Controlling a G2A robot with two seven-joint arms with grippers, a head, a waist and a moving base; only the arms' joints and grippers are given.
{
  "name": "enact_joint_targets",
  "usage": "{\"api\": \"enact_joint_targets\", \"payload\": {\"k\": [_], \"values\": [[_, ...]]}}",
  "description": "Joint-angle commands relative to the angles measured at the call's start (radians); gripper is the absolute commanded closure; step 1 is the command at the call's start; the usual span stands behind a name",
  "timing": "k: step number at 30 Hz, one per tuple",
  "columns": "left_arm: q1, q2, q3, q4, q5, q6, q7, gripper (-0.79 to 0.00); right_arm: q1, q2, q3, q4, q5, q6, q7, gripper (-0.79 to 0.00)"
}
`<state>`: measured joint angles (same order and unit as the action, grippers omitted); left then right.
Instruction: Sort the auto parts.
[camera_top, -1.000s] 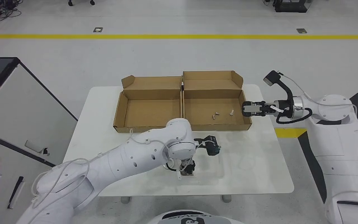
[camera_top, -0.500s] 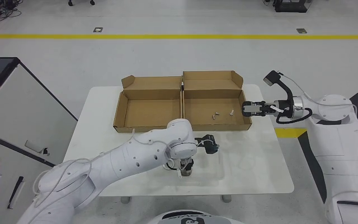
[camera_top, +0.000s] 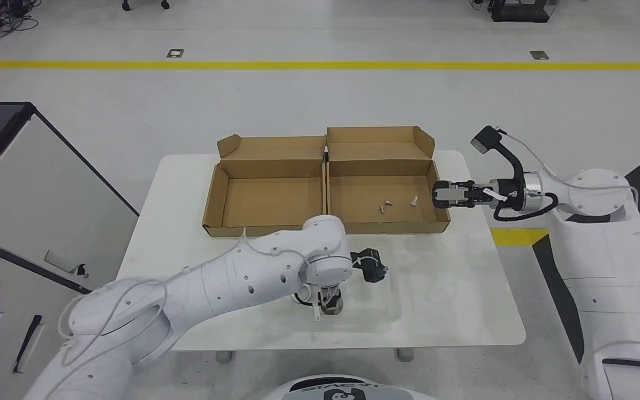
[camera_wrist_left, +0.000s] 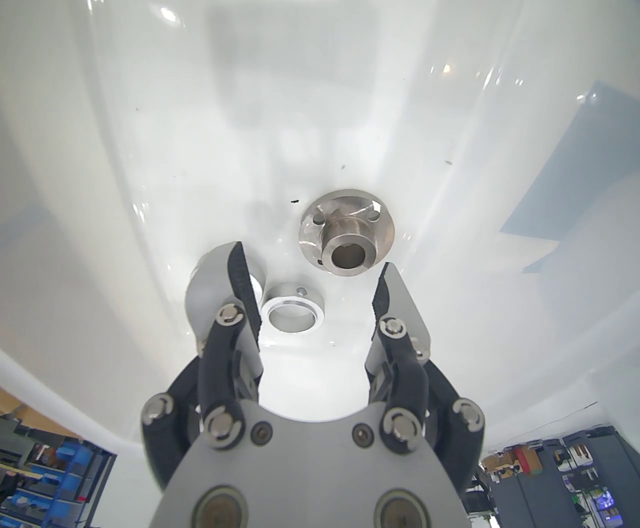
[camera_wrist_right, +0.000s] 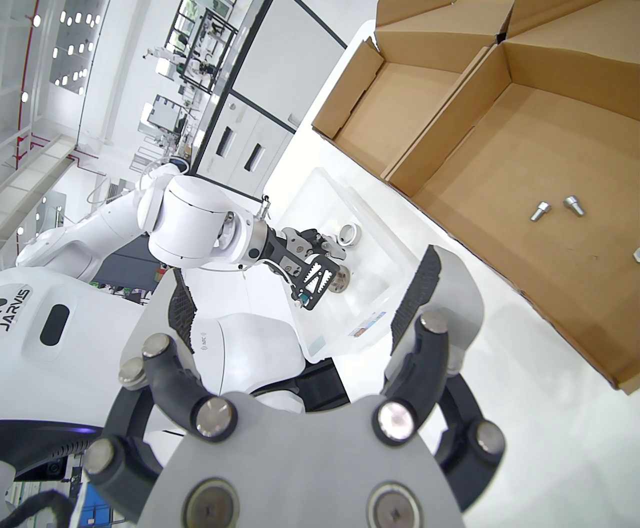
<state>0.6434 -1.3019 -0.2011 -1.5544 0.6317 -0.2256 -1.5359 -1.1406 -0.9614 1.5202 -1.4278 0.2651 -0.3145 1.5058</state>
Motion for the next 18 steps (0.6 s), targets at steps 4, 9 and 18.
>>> {"api": "enact_joint_targets", "payload": {"k": [4,9,18], "values": [[-0.011,-0.009,0.019,0.021,-0.018,-0.005,0.000,-0.474,0.000,0.000,0.000,0.000,0.000,0.000,0.000,-0.785],[-0.010,-0.017,0.028,0.037,-0.026,-0.008,0.000,-0.360,0.000,0.000,0.000,0.000,0.000,0.000,0.000,-0.785],[-0.001,-0.034,0.027,0.059,0.011,0.009,0.019,-0.283,0.000,0.000,0.000,0.000,0.000,0.000,0.000,-0.785]]}}
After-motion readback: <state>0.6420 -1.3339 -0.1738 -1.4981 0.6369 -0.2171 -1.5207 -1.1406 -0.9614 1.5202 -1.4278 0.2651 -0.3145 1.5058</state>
